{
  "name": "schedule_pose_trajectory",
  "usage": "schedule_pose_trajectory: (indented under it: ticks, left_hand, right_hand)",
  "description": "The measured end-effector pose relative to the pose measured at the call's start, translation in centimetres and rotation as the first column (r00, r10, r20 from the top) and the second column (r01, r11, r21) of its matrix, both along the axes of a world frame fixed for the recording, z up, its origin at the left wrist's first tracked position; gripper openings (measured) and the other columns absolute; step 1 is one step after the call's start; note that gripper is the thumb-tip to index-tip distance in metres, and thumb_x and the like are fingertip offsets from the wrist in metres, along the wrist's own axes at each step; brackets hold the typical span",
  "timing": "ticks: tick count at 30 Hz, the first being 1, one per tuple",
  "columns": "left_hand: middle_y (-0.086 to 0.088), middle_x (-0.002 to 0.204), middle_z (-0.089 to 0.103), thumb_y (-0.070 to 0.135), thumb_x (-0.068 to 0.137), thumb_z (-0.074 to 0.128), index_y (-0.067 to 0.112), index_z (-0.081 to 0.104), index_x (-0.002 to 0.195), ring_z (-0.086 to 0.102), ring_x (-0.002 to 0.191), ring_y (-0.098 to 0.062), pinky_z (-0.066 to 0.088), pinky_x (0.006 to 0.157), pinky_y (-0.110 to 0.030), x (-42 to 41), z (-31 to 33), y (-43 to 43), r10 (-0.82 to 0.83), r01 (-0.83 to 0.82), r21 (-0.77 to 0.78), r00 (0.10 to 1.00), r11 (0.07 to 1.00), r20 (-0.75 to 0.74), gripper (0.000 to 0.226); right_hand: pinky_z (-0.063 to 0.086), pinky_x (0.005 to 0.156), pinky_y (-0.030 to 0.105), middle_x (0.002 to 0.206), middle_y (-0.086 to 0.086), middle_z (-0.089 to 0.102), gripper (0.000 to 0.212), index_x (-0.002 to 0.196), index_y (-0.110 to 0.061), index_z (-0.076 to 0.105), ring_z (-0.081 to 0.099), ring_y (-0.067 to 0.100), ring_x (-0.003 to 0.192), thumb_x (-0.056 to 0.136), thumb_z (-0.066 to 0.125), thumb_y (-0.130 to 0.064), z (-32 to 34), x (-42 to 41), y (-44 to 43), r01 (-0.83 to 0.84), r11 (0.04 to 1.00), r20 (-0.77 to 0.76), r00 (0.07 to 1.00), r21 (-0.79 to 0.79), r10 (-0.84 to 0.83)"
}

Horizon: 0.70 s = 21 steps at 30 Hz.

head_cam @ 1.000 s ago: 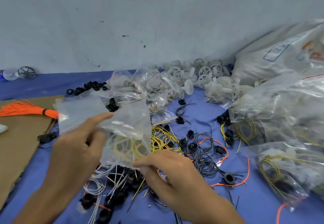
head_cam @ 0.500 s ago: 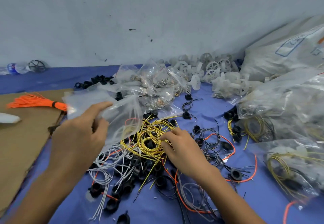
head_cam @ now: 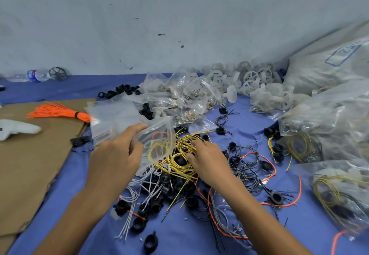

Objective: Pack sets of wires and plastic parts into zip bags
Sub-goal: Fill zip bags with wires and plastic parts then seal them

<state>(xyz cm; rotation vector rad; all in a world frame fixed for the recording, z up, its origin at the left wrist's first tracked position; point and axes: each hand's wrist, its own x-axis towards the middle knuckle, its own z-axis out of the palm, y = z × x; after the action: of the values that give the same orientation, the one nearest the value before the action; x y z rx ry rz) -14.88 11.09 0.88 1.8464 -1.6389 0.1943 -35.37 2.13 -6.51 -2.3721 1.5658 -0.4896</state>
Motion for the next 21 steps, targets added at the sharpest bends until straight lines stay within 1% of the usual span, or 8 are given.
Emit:
schedule_pose_trajectory:
  ticks: [3, 5, 7, 9, 12, 15, 18, 21]
  left_hand:
    - [0.004, 0.048, 0.045, 0.016, 0.088, 0.058, 0.044, 0.053, 0.126, 0.046, 0.047, -0.009, 0.04, 0.043, -0.034, -0.1, 0.0, 0.1, 0.002, -0.002, 0.019, 1.0, 1.0, -0.025, 0.047]
    - [0.004, 0.049, 0.046, 0.023, 0.091, 0.057, 0.045, 0.052, 0.127, 0.045, 0.045, -0.007, 0.036, 0.042, -0.031, 0.1, -0.1, 0.3, -0.009, 0.01, 0.028, 0.999, 1.0, -0.037, 0.042]
    - [0.009, 0.06, 0.053, 0.034, 0.095, 0.054, 0.045, 0.051, 0.126, 0.047, 0.047, -0.005, 0.035, 0.042, -0.028, 0.4, -0.3, 0.4, -0.014, 0.015, 0.031, 0.999, 0.999, -0.046, 0.034]
    - [0.016, 0.069, 0.056, 0.042, 0.095, 0.05, 0.045, 0.051, 0.125, 0.049, 0.049, -0.004, 0.035, 0.043, -0.028, 0.7, -0.4, 0.5, -0.011, 0.013, 0.027, 0.998, 1.0, -0.062, 0.03]
    - [0.004, 0.052, 0.049, 0.049, 0.095, 0.046, 0.044, 0.054, 0.123, 0.049, 0.049, -0.005, 0.037, 0.045, -0.029, 0.8, -0.4, 0.3, -0.016, 0.017, 0.012, 0.995, 1.0, -0.096, 0.029]
    - [0.004, 0.048, 0.045, 0.056, 0.097, 0.042, 0.042, 0.056, 0.12, 0.05, 0.05, -0.006, 0.035, 0.046, -0.029, 0.7, -0.2, 0.1, -0.033, 0.032, -0.009, 0.991, 0.999, -0.132, 0.031]
    - [0.003, 0.049, 0.046, 0.062, 0.094, 0.037, 0.041, 0.057, 0.12, 0.052, 0.054, -0.008, 0.033, 0.046, -0.028, 0.6, -0.1, -0.1, -0.045, 0.042, -0.017, 0.986, 0.999, -0.16, 0.039]
    - [0.004, 0.049, 0.046, 0.065, 0.094, 0.035, 0.041, 0.056, 0.122, 0.051, 0.052, -0.008, 0.032, 0.047, -0.029, 0.4, -0.4, -0.3, -0.055, 0.056, 0.0, 0.984, 0.998, -0.169, 0.043]
  right_hand:
    - [0.049, 0.082, 0.042, 0.096, 0.01, 0.067, 0.025, 0.111, -0.007, 0.062, 0.057, 0.032, 0.097, 0.099, 0.045, -0.021, 0.9, 0.3, -0.4, 0.019, 0.999, 0.09, 0.996, 0.039, -0.023]
    - [0.051, 0.074, 0.039, 0.089, 0.007, 0.068, 0.024, 0.103, -0.008, 0.065, 0.06, 0.026, 0.085, 0.099, 0.045, -0.021, 1.7, -0.2, -0.6, 0.029, 0.997, 0.203, 0.978, 0.07, -0.043]
    - [0.048, 0.066, 0.032, 0.084, -0.005, 0.066, 0.02, 0.099, -0.019, 0.066, 0.058, 0.014, 0.076, 0.099, 0.047, -0.026, 2.4, -1.3, -0.6, 0.034, 0.992, 0.331, 0.941, 0.118, -0.072]
    - [0.048, 0.061, 0.03, 0.082, -0.008, 0.065, 0.015, 0.095, -0.029, 0.065, 0.058, 0.01, 0.068, 0.099, 0.05, -0.03, 3.1, -2.7, -0.4, 0.032, 0.984, 0.462, 0.88, 0.175, -0.111]
    - [0.049, 0.052, 0.032, 0.083, -0.002, 0.068, 0.015, 0.093, -0.031, 0.065, 0.061, 0.016, 0.054, 0.099, 0.051, -0.027, 4.1, -4.5, 0.3, 0.018, 0.973, 0.641, 0.749, 0.231, -0.166]
    - [0.052, 0.055, 0.04, 0.08, 0.001, 0.066, 0.017, 0.098, -0.022, 0.066, 0.059, 0.016, 0.051, 0.101, 0.05, -0.017, 5.1, -6.1, 1.0, 0.033, 0.969, 0.757, 0.618, 0.245, -0.212]
    - [0.052, 0.051, 0.029, 0.072, 0.0, 0.061, 0.019, 0.097, -0.013, 0.067, 0.056, 0.013, 0.061, 0.101, 0.05, -0.009, 6.1, -7.4, 1.8, -0.029, 0.964, 0.874, 0.431, 0.264, -0.226]
    - [0.05, 0.051, 0.026, 0.074, 0.003, 0.059, 0.018, 0.099, -0.011, 0.067, 0.055, 0.015, 0.066, 0.101, 0.049, -0.01, 6.5, -8.0, 2.8, -0.124, 0.946, 0.922, 0.295, 0.298, -0.252]
